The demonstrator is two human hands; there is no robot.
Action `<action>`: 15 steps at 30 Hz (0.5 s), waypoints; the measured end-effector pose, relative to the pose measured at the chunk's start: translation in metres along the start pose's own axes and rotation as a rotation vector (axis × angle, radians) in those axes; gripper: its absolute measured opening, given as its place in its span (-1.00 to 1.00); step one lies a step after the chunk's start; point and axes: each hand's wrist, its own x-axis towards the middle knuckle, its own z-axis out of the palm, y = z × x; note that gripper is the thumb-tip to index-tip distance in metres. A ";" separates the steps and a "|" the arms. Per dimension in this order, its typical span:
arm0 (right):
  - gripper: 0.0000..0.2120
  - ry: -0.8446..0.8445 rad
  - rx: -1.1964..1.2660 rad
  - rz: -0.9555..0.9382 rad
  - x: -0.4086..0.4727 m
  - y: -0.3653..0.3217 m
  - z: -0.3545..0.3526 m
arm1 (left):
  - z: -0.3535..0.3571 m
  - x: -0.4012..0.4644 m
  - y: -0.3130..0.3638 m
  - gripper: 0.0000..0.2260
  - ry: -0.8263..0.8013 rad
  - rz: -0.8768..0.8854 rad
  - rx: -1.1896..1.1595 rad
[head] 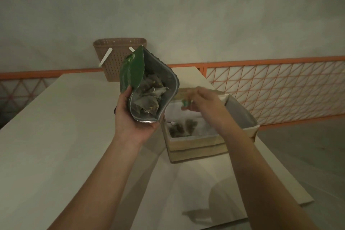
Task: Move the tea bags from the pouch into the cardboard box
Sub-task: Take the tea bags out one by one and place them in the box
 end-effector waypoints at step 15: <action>-0.87 -0.271 -0.658 0.092 -0.002 0.012 0.015 | -0.001 -0.003 0.006 -0.54 0.018 -0.012 -0.013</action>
